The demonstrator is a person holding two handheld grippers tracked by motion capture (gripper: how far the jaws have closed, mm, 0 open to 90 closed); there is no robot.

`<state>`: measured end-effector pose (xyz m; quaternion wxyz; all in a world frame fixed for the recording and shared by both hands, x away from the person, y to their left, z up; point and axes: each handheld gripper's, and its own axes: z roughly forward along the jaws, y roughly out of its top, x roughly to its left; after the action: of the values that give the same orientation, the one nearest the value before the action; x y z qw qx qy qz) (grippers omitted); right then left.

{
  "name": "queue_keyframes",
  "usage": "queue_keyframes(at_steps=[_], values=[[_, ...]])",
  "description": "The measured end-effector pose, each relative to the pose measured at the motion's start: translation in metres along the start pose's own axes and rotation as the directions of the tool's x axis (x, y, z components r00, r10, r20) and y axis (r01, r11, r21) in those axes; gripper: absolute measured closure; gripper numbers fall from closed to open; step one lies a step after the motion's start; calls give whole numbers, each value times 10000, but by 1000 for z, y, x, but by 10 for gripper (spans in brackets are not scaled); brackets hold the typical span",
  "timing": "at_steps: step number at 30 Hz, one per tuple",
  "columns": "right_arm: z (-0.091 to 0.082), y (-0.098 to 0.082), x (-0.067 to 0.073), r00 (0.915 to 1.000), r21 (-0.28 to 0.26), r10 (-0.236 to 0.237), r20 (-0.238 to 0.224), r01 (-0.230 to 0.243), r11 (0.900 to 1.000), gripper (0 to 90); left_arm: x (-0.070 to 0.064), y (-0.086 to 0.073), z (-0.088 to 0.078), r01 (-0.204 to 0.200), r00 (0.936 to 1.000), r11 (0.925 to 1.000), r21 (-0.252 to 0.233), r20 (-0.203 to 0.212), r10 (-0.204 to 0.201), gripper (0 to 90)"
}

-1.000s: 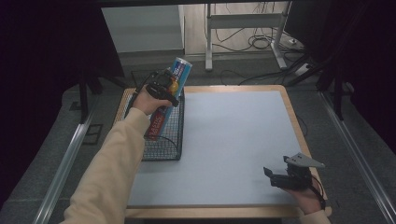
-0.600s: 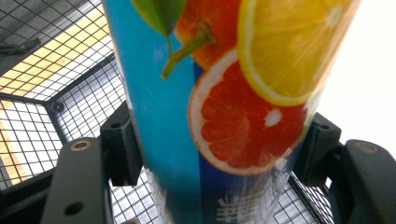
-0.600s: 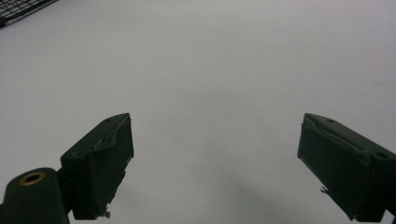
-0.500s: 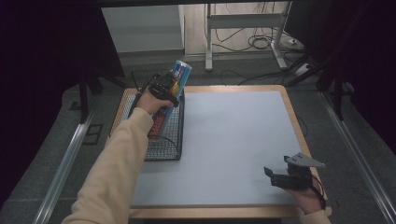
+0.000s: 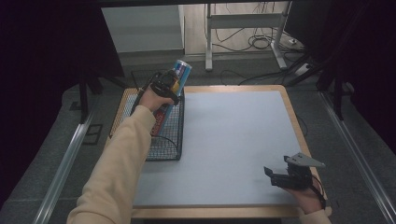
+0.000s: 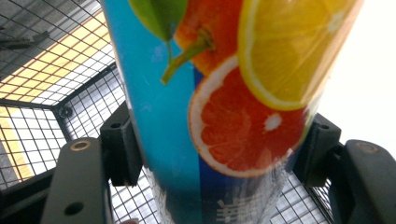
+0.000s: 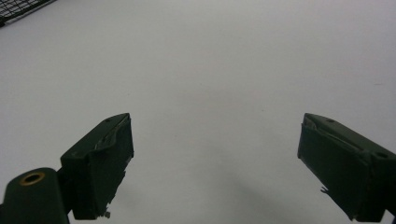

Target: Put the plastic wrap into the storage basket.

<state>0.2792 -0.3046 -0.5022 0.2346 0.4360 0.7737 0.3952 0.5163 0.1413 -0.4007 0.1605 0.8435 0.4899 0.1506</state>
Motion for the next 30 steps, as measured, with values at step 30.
queue_keyframes(at_steps=[30], values=[[0,-1,0,10000,57,-13,39,12,10000,106,8,12,41,62,9975,9971,758,-707,-8,313]])
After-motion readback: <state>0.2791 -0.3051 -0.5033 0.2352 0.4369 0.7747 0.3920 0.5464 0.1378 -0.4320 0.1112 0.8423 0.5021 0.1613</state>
